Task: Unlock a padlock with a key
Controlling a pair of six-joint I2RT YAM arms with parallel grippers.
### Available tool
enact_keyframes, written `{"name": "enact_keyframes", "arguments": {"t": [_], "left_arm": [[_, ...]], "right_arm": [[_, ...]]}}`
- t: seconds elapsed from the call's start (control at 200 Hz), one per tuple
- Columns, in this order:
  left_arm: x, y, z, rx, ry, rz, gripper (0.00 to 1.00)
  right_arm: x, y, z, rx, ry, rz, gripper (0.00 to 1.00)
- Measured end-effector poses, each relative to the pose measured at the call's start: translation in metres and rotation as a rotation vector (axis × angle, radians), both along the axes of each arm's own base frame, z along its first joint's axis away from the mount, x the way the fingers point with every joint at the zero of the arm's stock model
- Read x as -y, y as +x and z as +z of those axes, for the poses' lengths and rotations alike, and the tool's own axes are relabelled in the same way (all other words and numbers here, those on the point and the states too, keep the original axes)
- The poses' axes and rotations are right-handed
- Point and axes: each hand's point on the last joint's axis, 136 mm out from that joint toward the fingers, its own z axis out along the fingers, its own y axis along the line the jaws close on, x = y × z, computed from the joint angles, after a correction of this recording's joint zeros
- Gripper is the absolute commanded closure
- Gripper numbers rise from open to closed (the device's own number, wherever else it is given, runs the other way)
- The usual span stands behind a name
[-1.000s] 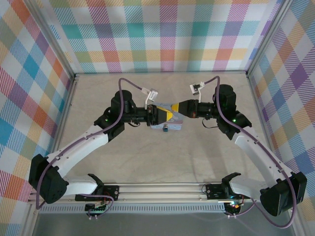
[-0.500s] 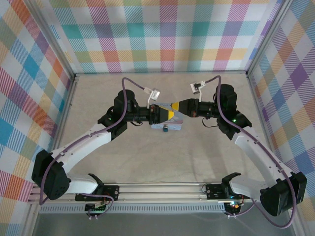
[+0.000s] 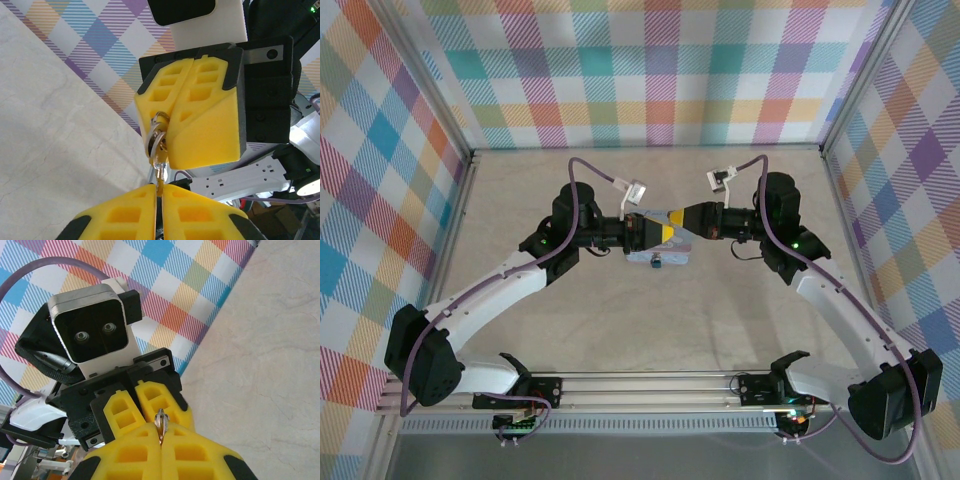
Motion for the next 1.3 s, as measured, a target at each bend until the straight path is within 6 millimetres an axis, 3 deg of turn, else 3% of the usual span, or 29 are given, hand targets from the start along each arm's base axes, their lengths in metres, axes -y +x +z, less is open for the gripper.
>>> {"name": "enact_keyframes", "arguments": {"t": [0.04,0.22,0.41,0.71,1.09,1.3], "left_arm": [[0.000,0.000,0.000,0.000,0.000,-0.001,1.00],[0.000,-0.001,0.000,0.000,0.001,-0.002,1.00],[0.001,-0.001,0.001,0.010,0.005,-0.003,1.00],[0.000,0.000,-0.003,0.007,0.022,0.004,1.00],[-0.001,-0.004,-0.011,-0.002,0.051,-0.017,1.00],[-0.002,-0.012,-0.014,-0.009,0.076,-0.056,1.00]], "right_arm": [[0.000,0.000,0.000,0.000,0.000,-0.001,1.00],[0.001,-0.001,-0.001,0.007,-0.002,0.000,0.98],[0.003,-0.005,0.001,0.021,-0.009,0.000,0.70],[0.005,-0.011,0.003,0.033,-0.011,0.004,0.67],[0.009,-0.008,-0.011,0.031,-0.073,-0.023,0.66],[0.007,-0.004,-0.008,0.060,-0.091,-0.009,0.54]]}}
